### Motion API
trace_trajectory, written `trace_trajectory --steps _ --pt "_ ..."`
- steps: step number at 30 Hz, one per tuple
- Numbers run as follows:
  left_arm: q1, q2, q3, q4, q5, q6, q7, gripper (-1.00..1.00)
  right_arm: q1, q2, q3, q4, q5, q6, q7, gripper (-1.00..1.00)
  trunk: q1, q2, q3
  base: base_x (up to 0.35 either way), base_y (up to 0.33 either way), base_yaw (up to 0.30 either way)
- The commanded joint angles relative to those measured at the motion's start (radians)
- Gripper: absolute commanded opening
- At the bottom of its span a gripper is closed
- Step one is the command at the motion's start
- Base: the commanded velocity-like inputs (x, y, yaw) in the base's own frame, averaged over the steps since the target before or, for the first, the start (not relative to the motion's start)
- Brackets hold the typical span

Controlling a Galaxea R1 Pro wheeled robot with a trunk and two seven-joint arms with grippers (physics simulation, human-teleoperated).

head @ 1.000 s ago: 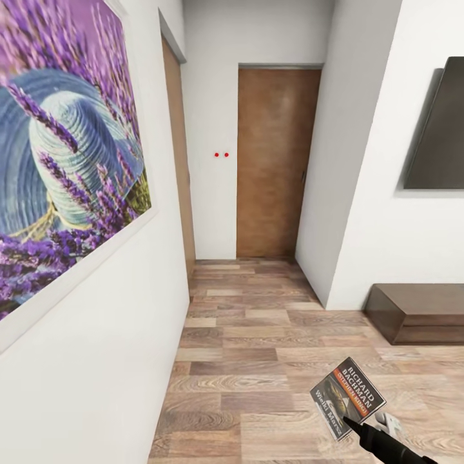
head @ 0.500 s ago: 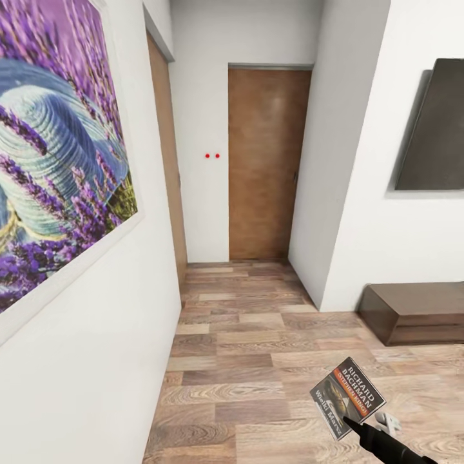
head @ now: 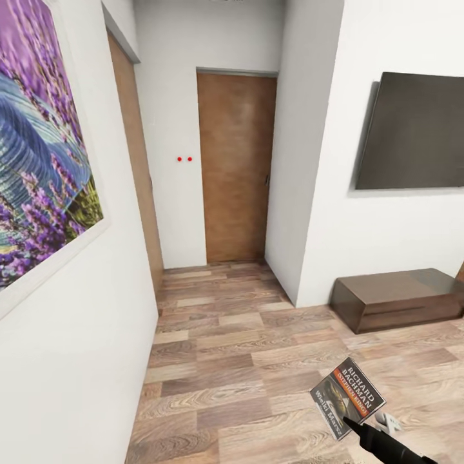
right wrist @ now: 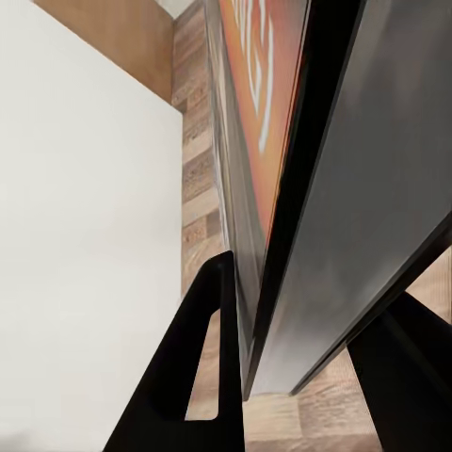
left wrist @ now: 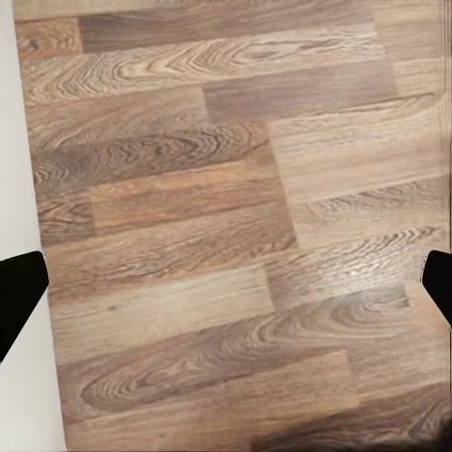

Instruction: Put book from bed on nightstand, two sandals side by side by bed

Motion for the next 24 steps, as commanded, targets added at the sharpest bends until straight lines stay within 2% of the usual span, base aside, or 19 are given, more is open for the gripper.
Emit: trace_trajectory --steps 1,7,24 --pt "-0.001 0.0 -0.008 0.001 0.011 -0.003 -0.004 1.0 -0.002 0.0 0.002 0.001 -0.006 -0.003 0.003 -1.0 0.0 -0.001 -0.001 0.0 0.0 -0.272" --pt "-0.001 -0.002 -0.008 0.001 0.01 -0.003 -0.004 1.0 -0.002 0.0 0.003 0.001 -0.006 -0.003 0.003 -1.0 0.0 -0.001 0.005 0.116 0.0 -0.272" --pt "-0.001 -0.004 -0.008 0.002 0.01 -0.003 -0.004 1.0 -0.002 0.0 0.002 0.001 -0.006 -0.003 0.003 -1.0 0.0 -0.001 0.02 0.307 0.0 -0.272"
